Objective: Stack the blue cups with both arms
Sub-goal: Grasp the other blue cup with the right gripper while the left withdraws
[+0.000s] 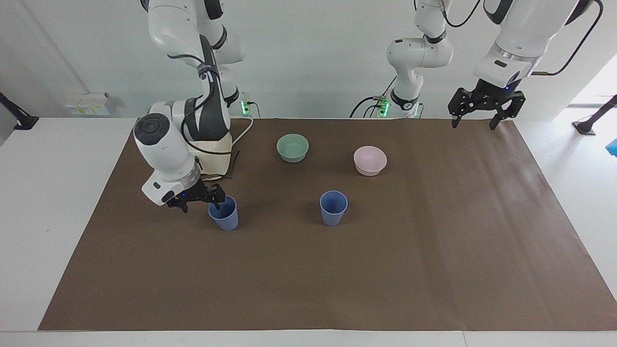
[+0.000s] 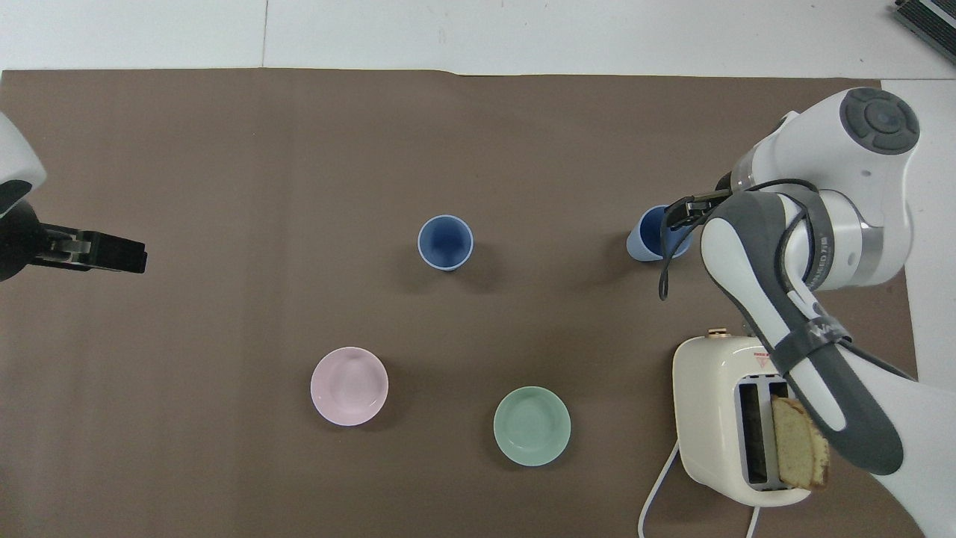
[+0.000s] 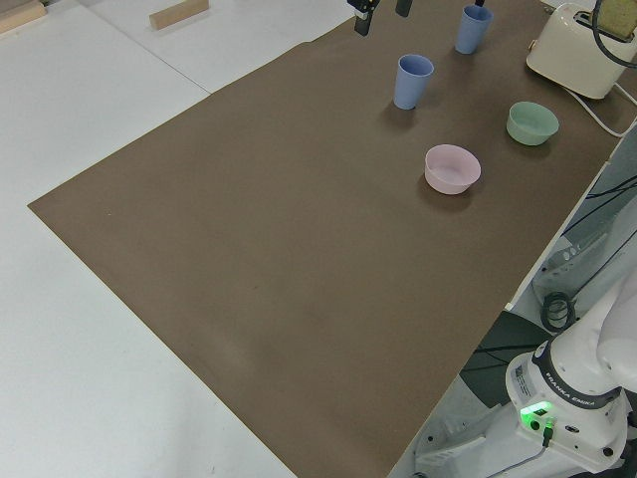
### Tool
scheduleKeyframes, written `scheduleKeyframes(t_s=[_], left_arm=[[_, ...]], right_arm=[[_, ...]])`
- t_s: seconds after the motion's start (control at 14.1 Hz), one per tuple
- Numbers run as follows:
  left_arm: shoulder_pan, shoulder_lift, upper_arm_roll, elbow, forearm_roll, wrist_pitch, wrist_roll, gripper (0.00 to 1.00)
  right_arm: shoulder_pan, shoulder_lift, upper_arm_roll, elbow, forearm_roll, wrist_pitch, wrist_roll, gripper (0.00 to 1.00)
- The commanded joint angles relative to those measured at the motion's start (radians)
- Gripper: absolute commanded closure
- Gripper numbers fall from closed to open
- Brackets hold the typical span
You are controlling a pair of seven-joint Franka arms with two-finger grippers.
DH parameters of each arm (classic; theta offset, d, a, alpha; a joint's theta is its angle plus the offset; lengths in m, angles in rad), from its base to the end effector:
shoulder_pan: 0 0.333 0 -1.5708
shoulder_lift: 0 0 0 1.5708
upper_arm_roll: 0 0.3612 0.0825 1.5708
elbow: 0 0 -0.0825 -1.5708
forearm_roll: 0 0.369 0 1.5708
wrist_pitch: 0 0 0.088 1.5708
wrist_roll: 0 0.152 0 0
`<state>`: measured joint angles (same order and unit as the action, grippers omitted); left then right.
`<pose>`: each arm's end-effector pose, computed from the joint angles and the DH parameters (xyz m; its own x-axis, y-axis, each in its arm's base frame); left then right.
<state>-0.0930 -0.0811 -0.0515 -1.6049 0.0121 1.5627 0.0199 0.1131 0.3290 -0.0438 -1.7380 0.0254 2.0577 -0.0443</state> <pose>0.5063 -0.0731 0.6509 0.9858 -0.1634 0.0385 -0.1629 -0.9865 -0.0170 0.6432 0.0494 0.3924 0.9946 0.1037 -0.0086 0.1037 -0.9946 -0.0086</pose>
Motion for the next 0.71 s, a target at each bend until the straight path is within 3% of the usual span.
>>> scheduleKeyframes(t_s=[0.0, 0.14, 0.21, 0.28, 0.35, 0.43, 0.5, 0.64], left_arm=[[0.012, 0.006, -0.005, 0.068, -0.006, -0.075, 0.018, 0.00], [0.015, 0.003, 0.001, 0.063, -0.038, -0.070, 0.021, 0.00], [0.022, 0.000, 0.002, 0.056, -0.041, -0.069, 0.022, 0.00], [0.022, -0.003, 0.007, 0.054, -0.043, -0.073, 0.018, 0.00], [0.024, -0.005, 0.007, 0.054, -0.040, -0.081, 0.012, 0.00], [0.025, -0.005, 0.010, 0.056, -0.032, -0.078, 0.011, 0.00], [0.032, -0.006, 0.013, 0.054, -0.030, -0.079, 0.011, 0.00], [0.064, -0.005, 0.015, 0.062, -0.032, -0.076, 0.018, 0.00]], right_arm=[[-0.006, -0.018, 0.001, -0.075, 0.028, 0.067, -0.045, 0.00], [-0.003, -0.008, 0.001, -0.083, 0.027, 0.068, -0.042, 0.00], [0.005, -0.005, 0.001, -0.081, 0.027, 0.070, -0.042, 0.13], [0.008, -0.005, 0.001, -0.081, 0.028, 0.076, -0.040, 0.52], [0.010, -0.005, 0.001, -0.081, 0.027, 0.085, -0.042, 0.80], [0.010, -0.005, 0.001, -0.081, 0.028, 0.090, -0.040, 0.93], [0.010, -0.004, 0.001, -0.081, 0.028, 0.090, -0.043, 1.00], [0.010, -0.004, 0.001, -0.080, 0.028, 0.090, -0.043, 1.00]])
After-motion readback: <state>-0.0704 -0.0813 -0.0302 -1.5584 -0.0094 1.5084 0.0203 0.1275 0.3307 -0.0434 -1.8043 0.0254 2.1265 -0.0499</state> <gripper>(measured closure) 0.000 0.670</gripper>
